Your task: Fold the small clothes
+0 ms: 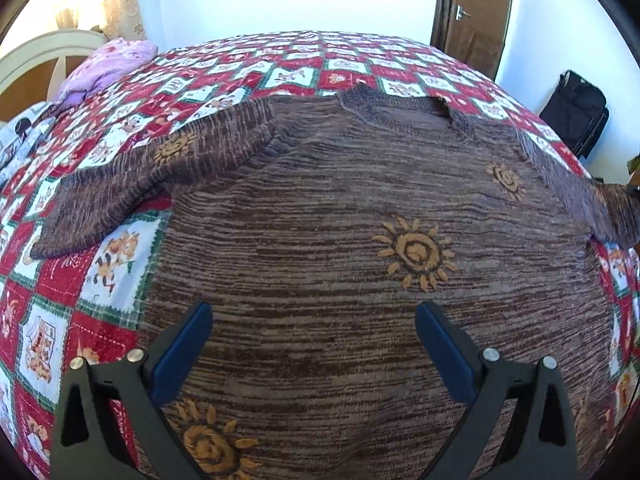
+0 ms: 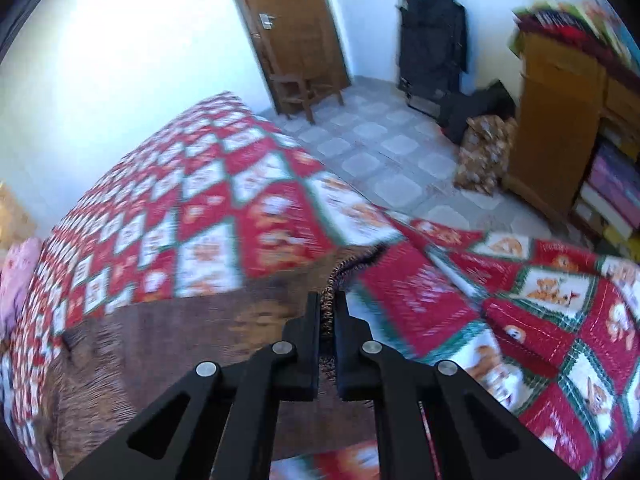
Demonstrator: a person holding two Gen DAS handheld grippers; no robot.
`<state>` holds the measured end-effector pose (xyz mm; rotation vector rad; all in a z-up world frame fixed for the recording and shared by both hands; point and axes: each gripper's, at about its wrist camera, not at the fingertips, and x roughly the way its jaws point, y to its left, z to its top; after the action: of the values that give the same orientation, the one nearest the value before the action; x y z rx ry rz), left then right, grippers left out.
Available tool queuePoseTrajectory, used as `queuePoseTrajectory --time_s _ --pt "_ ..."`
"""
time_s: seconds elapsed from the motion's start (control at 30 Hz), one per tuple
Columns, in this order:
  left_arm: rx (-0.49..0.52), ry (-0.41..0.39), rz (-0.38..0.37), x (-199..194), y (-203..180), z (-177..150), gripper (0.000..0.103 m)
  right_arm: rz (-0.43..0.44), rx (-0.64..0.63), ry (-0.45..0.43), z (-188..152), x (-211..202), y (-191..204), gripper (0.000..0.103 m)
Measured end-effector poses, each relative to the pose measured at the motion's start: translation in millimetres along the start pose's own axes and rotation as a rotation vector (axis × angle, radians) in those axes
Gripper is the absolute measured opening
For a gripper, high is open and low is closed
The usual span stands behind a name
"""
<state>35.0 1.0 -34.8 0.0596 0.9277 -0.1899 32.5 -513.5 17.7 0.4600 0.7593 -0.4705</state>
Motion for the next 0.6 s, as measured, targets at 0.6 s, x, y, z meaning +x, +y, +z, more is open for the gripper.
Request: queuePoseTrajectory --time_s 0.6 --pt "-0.124 -0.058 0.007 -15.6 69.8 -1.0 0.103 0.288 -0.379 0.095 -125.7 5.7 330.4 0.005"
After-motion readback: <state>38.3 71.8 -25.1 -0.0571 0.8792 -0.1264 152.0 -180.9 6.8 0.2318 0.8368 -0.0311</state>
